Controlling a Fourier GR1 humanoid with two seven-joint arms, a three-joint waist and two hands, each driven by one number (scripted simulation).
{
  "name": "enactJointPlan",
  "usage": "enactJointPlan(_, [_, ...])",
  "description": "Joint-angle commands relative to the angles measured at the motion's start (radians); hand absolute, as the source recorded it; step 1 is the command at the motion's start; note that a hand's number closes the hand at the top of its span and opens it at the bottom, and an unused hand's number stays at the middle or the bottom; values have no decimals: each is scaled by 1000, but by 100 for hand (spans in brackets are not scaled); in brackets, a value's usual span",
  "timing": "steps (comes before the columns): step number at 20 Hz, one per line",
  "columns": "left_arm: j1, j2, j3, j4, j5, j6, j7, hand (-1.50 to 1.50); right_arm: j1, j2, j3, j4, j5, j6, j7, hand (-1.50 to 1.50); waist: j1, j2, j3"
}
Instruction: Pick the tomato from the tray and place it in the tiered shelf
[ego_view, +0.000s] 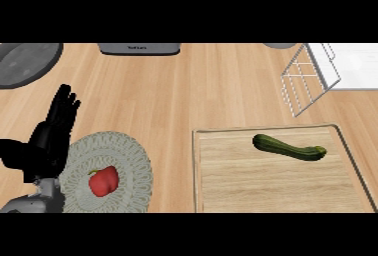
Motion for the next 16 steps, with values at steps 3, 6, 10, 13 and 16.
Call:
enactJointPlan(3, [31,-14,-4,-50,-2,-7,5,0,-59,-20,41,285,58,-195,-188,150,5,0,0])
enactJointPlan(6, [-42,-11,12,47,-27,2,-20,0,-73,-17,43,373,51,-267,-248,150,-2,0,0])
enactJointPlan(10, [-40,33,71,104,36,-72,-70,0,-188,-30,79,581,84,-356,-327,150,10,5,0])
enactJointPlan(13, [19,-46,-7,30,-42,5,-58,0,-236,-76,80,696,68,-380,-387,150,5,1,0])
enactJointPlan(16, [-30,-37,-20,-43,-61,27,54,0,-256,-51,99,788,106,-461,-411,150,9,2,1])
